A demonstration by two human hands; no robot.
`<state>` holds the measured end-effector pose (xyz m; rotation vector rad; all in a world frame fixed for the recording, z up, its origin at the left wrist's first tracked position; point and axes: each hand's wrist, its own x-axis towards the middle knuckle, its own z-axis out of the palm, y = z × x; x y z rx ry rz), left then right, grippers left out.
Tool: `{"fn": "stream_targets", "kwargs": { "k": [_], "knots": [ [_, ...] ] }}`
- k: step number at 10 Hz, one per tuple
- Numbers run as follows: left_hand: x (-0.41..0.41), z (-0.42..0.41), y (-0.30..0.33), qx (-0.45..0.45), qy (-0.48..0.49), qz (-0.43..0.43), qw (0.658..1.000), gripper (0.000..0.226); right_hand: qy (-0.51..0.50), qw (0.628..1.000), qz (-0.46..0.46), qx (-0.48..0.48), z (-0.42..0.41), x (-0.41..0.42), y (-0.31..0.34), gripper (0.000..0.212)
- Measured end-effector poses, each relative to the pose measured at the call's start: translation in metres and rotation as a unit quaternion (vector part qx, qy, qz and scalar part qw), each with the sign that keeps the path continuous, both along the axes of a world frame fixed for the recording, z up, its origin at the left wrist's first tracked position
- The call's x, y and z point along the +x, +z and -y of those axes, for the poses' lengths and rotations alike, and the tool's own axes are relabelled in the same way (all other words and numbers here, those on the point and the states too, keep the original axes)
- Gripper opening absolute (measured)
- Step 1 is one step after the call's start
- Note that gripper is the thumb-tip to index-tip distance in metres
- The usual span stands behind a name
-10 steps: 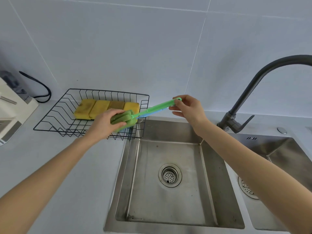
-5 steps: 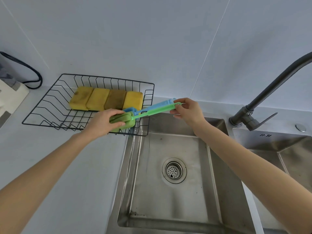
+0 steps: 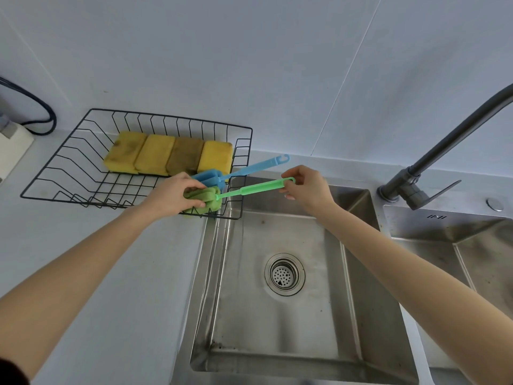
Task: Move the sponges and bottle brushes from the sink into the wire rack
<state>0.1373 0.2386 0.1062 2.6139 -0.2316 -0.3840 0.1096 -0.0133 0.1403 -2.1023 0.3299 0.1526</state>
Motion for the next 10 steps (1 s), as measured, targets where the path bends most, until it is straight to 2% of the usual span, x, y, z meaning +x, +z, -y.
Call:
{"fn": "stream_targets", "kwargs": {
  "k": [5,7,10],
  "knots": [
    [0.008,-0.003,0.002,0.028,-0.040,-0.086,0.995,0.049,0.036,0.997,0.026,-0.066,-0.002,-0.017,0.003,0.020],
    [0.006,-0.006,0.009,0.008,-0.035,-0.103,0.994,0.049,0.053,0.994,0.028,-0.092,0.001,-0.021,0.006,0.028],
    [-0.002,0.000,0.030,-0.006,-0.019,-0.050,0.999,0.045,0.121,0.980,-0.006,-0.160,0.006,-0.026,0.026,0.046]
  ]
}}
